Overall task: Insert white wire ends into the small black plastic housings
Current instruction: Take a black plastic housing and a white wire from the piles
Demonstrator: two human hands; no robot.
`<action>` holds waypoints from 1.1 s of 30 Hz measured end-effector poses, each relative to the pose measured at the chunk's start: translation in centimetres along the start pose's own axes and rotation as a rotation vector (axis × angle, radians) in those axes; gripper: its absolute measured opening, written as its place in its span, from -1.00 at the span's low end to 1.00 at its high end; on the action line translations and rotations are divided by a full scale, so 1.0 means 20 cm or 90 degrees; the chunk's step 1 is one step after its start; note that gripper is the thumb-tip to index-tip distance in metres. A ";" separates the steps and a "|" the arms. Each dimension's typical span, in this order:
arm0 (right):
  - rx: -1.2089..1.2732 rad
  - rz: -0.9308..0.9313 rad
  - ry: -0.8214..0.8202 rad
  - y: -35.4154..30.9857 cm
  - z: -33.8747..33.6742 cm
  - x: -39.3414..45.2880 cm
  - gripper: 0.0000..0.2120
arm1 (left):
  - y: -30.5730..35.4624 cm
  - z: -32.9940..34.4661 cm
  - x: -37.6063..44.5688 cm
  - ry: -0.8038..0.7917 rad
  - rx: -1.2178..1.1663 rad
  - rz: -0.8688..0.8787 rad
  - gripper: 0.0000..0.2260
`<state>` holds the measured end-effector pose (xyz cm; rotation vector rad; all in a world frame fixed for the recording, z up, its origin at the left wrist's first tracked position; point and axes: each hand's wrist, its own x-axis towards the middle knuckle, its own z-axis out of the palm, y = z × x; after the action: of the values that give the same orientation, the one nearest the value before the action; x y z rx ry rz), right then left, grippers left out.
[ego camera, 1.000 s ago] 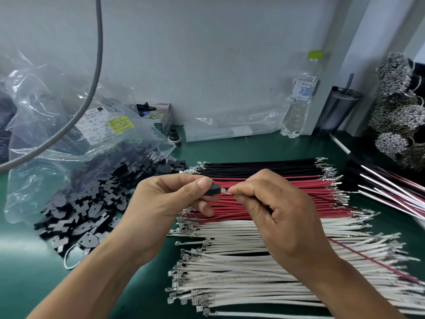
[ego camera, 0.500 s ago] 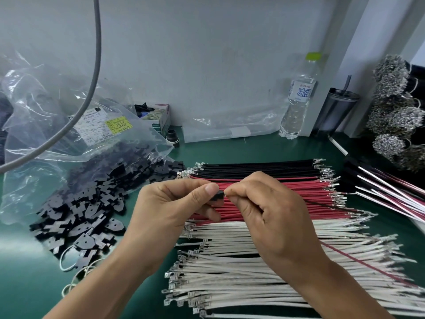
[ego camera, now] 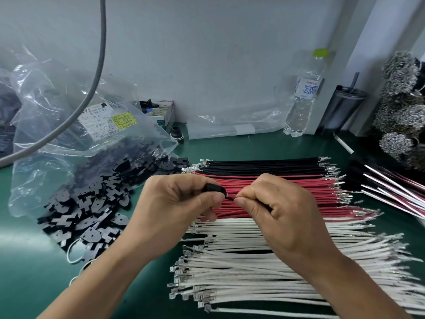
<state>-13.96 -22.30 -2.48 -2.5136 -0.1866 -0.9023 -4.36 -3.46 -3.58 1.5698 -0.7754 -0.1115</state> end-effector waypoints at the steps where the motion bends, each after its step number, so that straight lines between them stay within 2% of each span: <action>1: 0.008 0.006 -0.003 0.00 0.00 0.00 -0.83 | 0.00 0.00 0.00 -0.008 -0.006 -0.003 -0.90; 7: 0.053 0.030 0.006 0.00 0.01 -0.01 -0.85 | -0.01 0.02 0.00 -0.032 -0.062 -0.016 -0.92; 12: -0.121 -0.022 0.020 0.01 -0.06 0.01 -0.86 | -0.02 0.01 0.01 -0.042 -0.022 -0.032 -0.92; 14: -0.133 -0.048 0.038 -0.01 -0.09 0.00 -0.91 | -0.02 0.00 0.02 -0.020 -0.029 -0.038 -0.91; 15: -0.095 -0.055 0.001 -0.04 -0.09 -0.01 -0.91 | -0.02 0.00 0.02 -0.008 -0.043 -0.043 -0.90; 16: -0.048 -0.051 -0.086 -0.07 -0.08 -0.02 -0.88 | -0.02 -0.01 0.02 0.001 -0.062 -0.049 -0.89; 18: -0.008 -0.025 -0.304 -0.13 -0.04 -0.05 -0.70 | -0.02 0.00 0.02 0.011 -0.079 -0.056 -0.89; 19: -0.003 -0.020 -0.371 -0.14 -0.02 -0.05 -0.66 | -0.02 0.00 0.03 0.012 -0.073 -0.057 -0.89; 20: 0.009 -0.022 -0.388 -0.15 -0.01 -0.05 -0.69 | -0.03 0.00 0.03 0.014 -0.065 -0.058 -0.89; 23: 0.052 0.005 -0.343 -0.13 -0.01 -0.04 -0.88 | -0.04 -0.01 0.03 0.033 -0.061 -0.059 -0.88; 28: 0.010 -0.015 -0.381 -0.15 -0.01 -0.05 -0.92 | -0.04 0.00 0.03 0.049 -0.068 -0.073 -0.87; 30: 0.008 0.005 -0.375 -0.15 -0.02 -0.04 -0.96 | -0.03 -0.01 0.03 0.054 -0.066 -0.077 -0.87; 33: 0.031 0.039 -0.340 -0.13 -0.04 -0.03 -0.91 | -0.03 -0.02 0.04 0.058 -0.065 -0.082 -0.87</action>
<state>-15.65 -20.44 -1.31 -2.6432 -0.2923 -0.1834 -3.43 -3.56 -3.74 1.5168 -0.5891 -0.1699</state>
